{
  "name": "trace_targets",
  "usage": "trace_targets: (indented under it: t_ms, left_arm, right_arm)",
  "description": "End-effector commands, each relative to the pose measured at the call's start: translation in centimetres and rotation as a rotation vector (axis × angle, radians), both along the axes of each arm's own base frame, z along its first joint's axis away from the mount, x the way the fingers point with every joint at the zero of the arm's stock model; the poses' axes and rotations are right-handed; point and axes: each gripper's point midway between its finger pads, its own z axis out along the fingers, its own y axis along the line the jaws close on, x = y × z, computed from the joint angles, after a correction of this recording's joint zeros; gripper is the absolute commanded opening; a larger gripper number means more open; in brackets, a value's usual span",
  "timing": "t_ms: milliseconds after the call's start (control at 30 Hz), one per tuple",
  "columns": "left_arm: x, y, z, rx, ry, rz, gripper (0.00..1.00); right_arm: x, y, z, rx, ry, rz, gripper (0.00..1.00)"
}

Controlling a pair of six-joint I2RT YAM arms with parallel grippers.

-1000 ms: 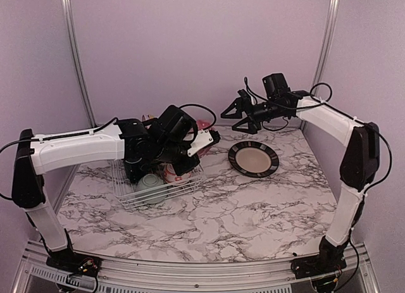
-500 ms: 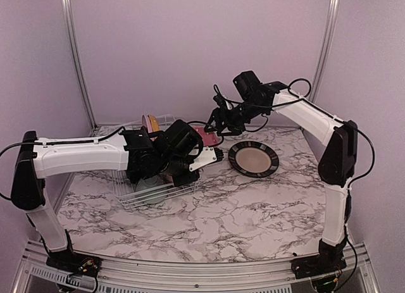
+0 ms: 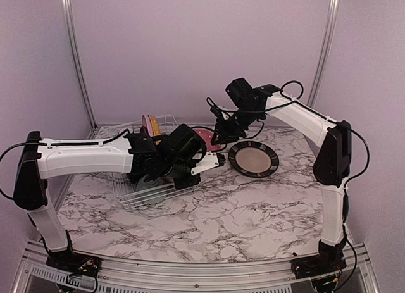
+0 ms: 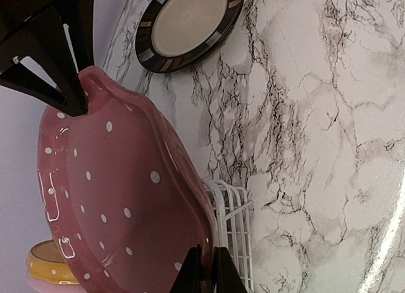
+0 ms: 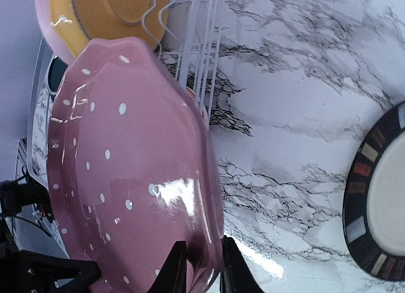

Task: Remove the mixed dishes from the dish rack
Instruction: Pass from the left arm to the right

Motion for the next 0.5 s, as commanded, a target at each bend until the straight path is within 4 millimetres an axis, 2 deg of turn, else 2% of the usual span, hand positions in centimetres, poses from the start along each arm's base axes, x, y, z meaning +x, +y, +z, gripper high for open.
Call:
trace_targets:
  t_ms: [0, 67, 300, 333, 367, 433, 467]
  left_arm:
    - [1.9, -0.6, 2.7, -0.043, -0.137, 0.048, 0.0]
    - [1.9, -0.6, 2.7, -0.032, -0.148, 0.054, 0.0]
    - [2.5, -0.5, 3.2, -0.02, -0.191, 0.079, 0.0]
    - [2.5, -0.5, 3.2, -0.017, -0.191, 0.081, 0.04]
    - [2.5, -0.5, 3.3, -0.017, -0.191, 0.082, 0.14]
    - [2.4, -0.5, 3.4, -0.02, -0.181, 0.08, 0.4]
    - [2.3, -0.5, 3.5, -0.025, -0.177, 0.076, 0.48]
  right_arm:
    - [0.3, -0.3, -0.2, -0.044, -0.017, -0.004, 0.07]
    - [0.3, -0.2, -0.2, -0.04, -0.015, -0.007, 0.0]
    - [0.5, -0.2, 0.5, -0.029, -0.028, -0.027, 0.0]
    - [0.6, -0.3, 0.7, -0.027, -0.033, -0.032, 0.0]
    - [0.7, -0.3, 0.8, -0.023, -0.035, -0.039, 0.0]
    - [0.9, -0.5, 1.2, -0.009, -0.036, -0.051, 0.0]
    - [1.1, -0.6, 1.5, 0.002, -0.039, -0.059, 0.0]
